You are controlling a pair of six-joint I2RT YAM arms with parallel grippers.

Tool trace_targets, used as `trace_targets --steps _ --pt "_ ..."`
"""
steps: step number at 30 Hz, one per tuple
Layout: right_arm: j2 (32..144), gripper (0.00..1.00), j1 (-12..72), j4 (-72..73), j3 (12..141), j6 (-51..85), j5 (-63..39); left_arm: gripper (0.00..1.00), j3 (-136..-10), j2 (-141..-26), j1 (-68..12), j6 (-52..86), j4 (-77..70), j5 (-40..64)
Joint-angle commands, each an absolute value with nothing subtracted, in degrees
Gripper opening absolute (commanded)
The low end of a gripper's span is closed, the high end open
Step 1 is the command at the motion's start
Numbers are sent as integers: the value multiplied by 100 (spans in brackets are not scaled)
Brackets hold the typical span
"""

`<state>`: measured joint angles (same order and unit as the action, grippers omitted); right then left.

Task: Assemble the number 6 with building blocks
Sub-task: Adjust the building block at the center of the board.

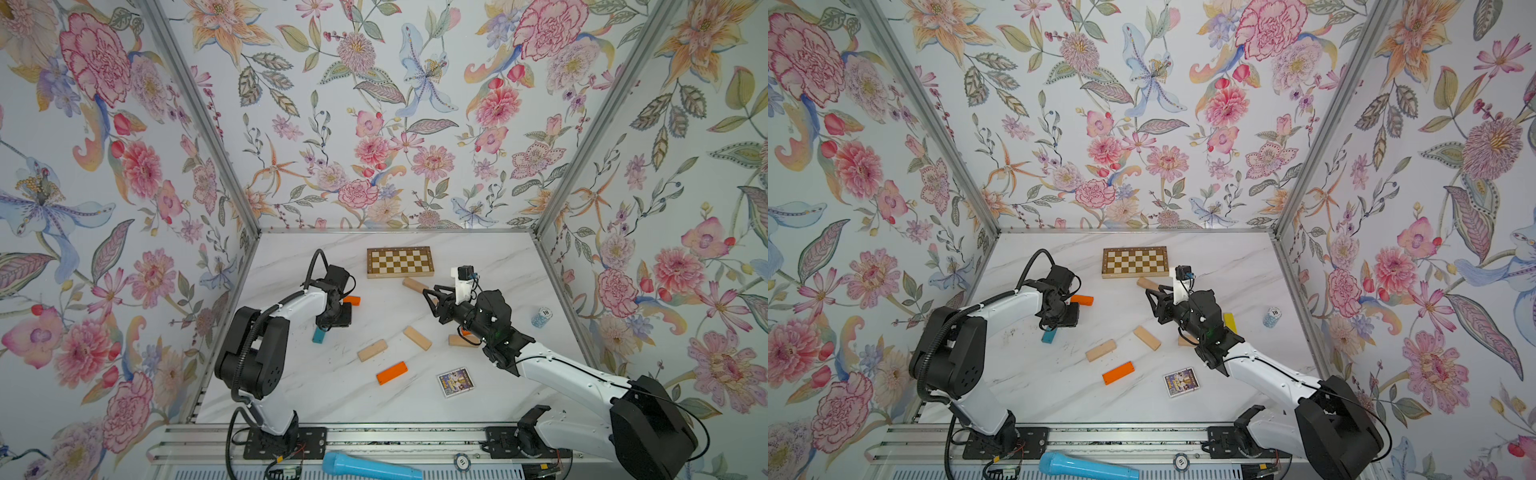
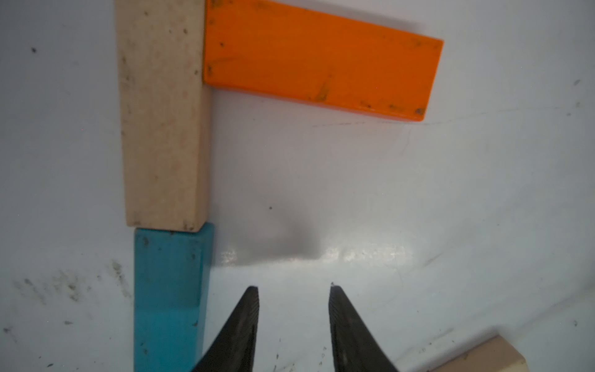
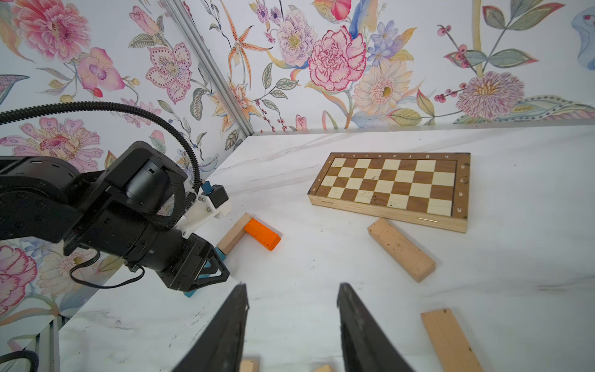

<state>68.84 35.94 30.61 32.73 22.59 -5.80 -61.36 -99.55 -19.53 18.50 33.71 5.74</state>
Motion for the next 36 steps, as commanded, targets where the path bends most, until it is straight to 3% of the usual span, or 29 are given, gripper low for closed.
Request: trace_targets --steps 1,36 --pt "6758 47 3600 2963 3175 2342 -463 39 -6341 -10139 -1977 1833 3357 487" --pt "6777 48 3703 2848 3164 2249 -369 35 -6540 -10443 -1976 1564 3564 -167"
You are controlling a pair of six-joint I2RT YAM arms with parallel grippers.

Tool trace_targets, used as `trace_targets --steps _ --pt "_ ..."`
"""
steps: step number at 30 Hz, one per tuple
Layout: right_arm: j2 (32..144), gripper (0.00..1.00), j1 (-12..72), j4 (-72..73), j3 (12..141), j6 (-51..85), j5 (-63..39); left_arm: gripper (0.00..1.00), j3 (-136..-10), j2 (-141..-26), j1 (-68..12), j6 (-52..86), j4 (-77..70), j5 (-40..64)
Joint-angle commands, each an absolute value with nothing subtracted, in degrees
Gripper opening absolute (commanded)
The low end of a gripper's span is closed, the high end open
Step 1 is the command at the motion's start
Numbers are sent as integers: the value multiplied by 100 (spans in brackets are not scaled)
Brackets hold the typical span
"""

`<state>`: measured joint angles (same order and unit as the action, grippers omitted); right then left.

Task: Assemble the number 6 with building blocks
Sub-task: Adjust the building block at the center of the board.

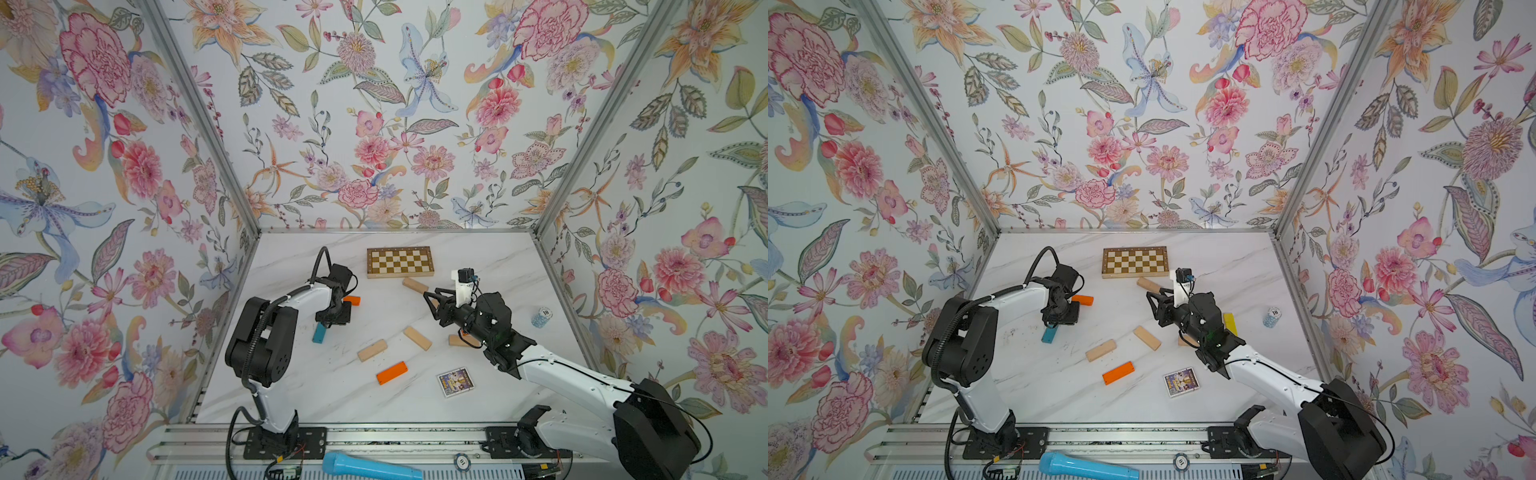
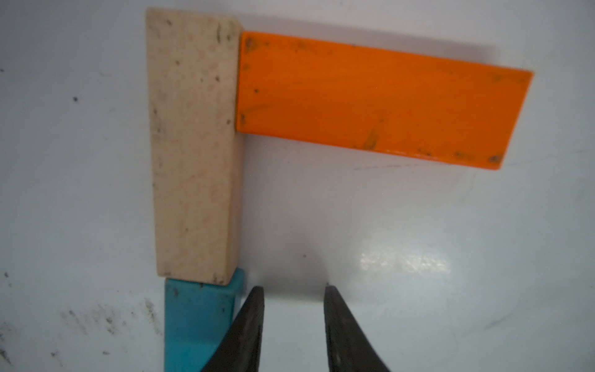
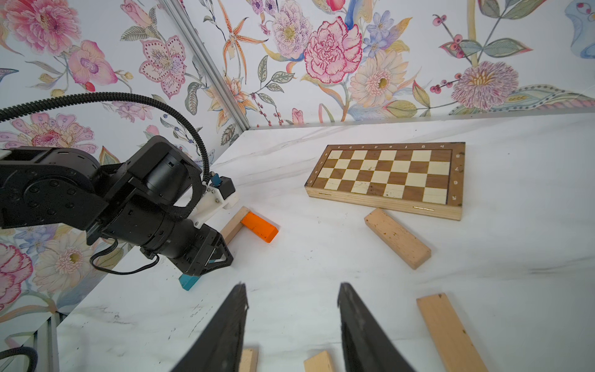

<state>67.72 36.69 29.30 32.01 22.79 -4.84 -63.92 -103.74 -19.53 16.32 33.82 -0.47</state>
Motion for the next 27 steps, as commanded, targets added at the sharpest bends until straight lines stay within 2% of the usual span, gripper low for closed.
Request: trace_targets --steps 1,27 --pt "6777 48 3708 2848 3164 2245 -362 35 -6539 -10447 -1977 1556 3568 -190" --pt "6717 48 3788 2753 3174 2191 -259 36 -6565 -10530 -1941 1476 3601 -239"
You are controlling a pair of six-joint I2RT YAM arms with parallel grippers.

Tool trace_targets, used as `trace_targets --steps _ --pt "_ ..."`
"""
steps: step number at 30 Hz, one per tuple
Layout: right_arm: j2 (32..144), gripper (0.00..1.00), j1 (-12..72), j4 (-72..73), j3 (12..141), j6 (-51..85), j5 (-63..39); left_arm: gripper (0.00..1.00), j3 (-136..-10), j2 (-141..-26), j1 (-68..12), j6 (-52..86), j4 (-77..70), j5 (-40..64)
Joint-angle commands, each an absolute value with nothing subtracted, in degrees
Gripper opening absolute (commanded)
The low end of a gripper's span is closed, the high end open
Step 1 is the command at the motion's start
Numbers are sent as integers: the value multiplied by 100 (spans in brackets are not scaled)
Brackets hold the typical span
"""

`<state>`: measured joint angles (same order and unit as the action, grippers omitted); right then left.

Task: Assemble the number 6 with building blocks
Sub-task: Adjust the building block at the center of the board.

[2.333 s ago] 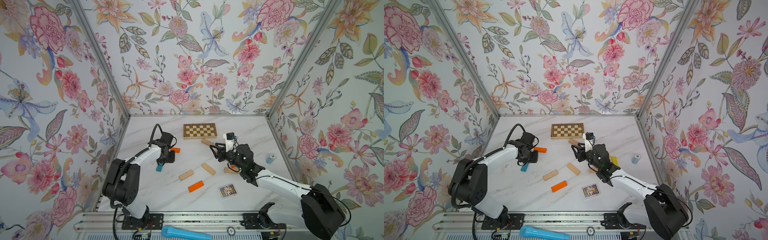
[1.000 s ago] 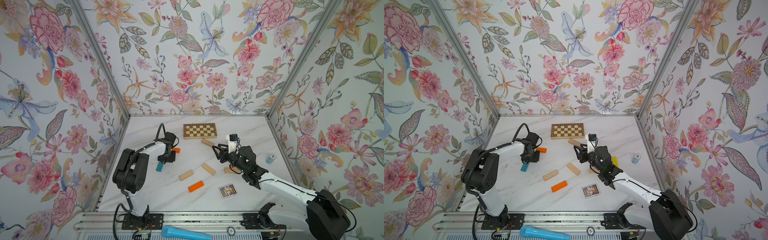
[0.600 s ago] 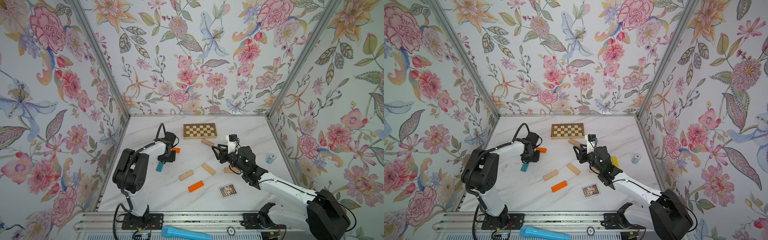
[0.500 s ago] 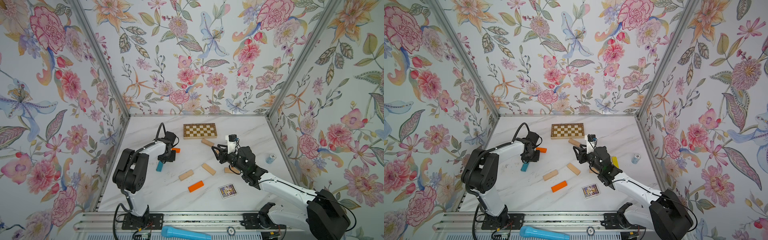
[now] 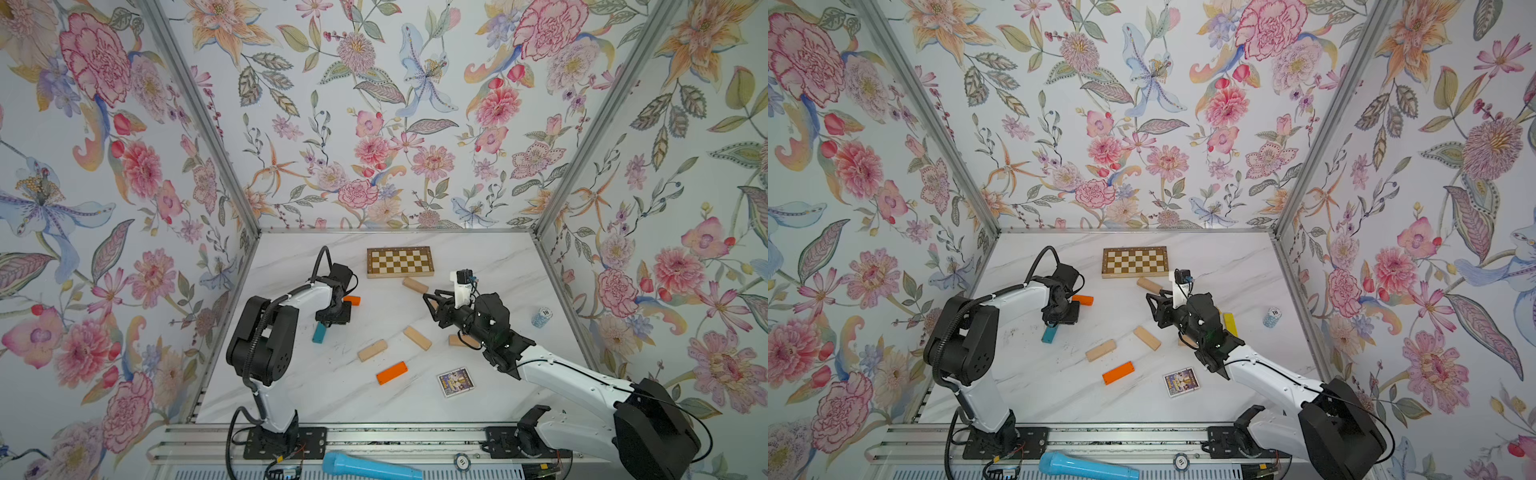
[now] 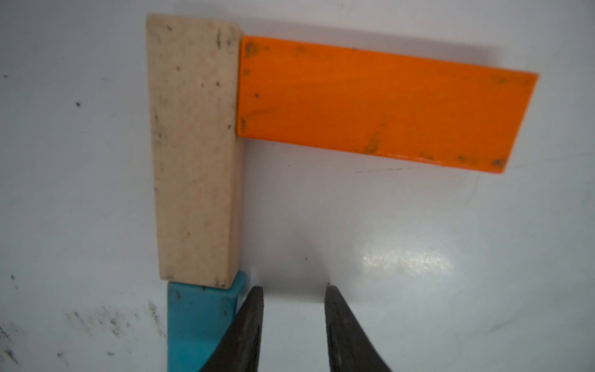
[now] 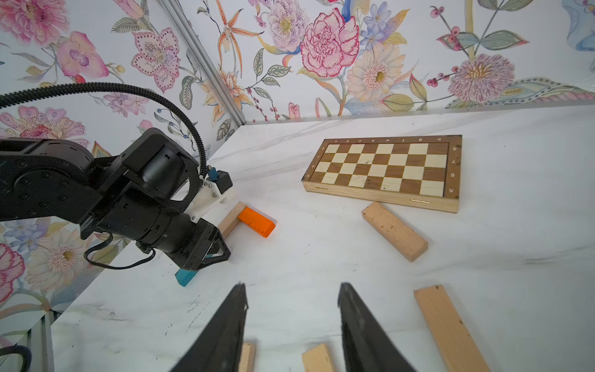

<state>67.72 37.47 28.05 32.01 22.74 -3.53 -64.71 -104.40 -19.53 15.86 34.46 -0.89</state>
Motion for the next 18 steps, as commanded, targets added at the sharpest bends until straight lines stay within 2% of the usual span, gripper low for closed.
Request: trace_targets --steps 1,14,18 --pt "6707 48 3788 2760 3173 2190 -262 36 -6561 -10529 -1939 1468 3602 -230" --pt "6682 48 3813 2539 3248 2181 -153 42 -6568 -10467 -1913 1487 3634 -365" --pt "6654 48 3816 2467 3268 2182 -150 45 -6592 -10345 -1933 1449 3533 -100"
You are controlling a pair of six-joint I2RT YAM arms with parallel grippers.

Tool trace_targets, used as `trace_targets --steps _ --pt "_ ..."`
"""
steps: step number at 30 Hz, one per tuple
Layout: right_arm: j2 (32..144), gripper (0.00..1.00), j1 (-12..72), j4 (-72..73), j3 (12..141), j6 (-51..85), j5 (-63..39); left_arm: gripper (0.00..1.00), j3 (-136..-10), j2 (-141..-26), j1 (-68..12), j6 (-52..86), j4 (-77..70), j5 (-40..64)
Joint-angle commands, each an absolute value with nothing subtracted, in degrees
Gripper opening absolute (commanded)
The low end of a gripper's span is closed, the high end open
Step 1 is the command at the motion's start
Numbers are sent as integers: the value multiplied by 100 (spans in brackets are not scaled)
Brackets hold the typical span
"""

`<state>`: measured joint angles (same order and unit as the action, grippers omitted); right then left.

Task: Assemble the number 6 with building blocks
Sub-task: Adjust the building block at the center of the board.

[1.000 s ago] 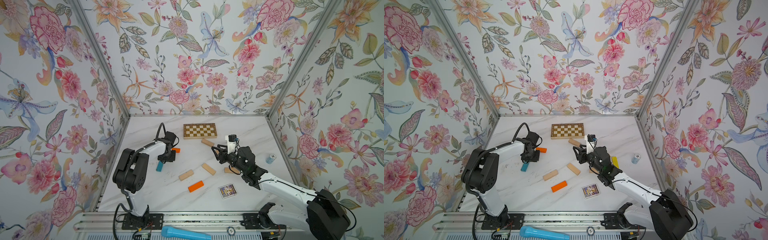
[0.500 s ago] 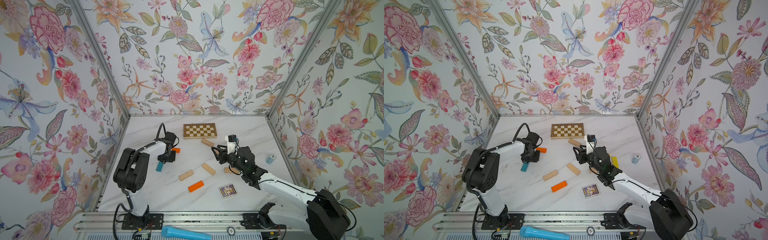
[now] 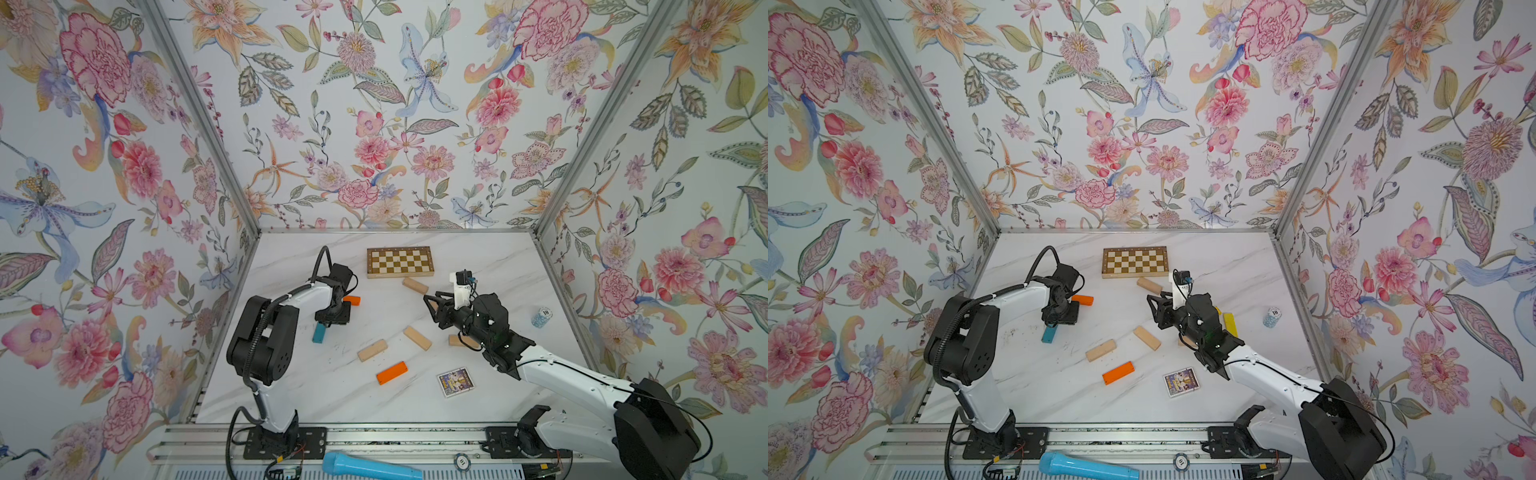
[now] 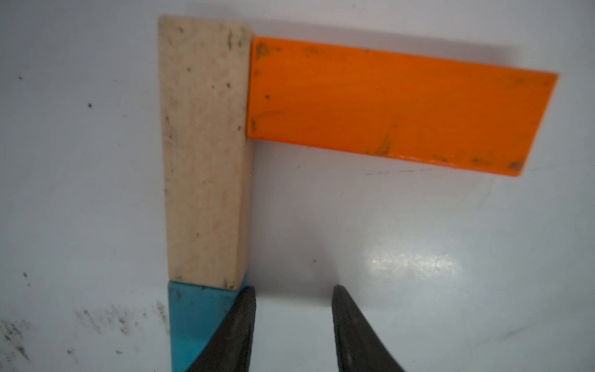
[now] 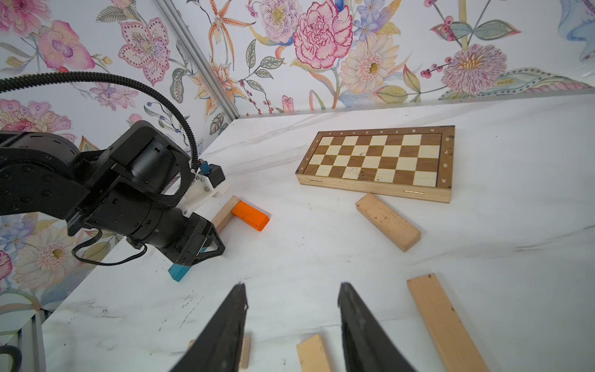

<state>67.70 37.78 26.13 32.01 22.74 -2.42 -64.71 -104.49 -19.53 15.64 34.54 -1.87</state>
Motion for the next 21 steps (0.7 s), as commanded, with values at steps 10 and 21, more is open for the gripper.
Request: trace_targets --steps 10,21 --pt "6537 48 3980 1457 3468 2657 564 61 -7352 -9343 -2084 1459 3843 783" --pt "7121 54 5019 -765 4392 3915 1730 94 -7207 -8354 -1786 1450 4041 605"
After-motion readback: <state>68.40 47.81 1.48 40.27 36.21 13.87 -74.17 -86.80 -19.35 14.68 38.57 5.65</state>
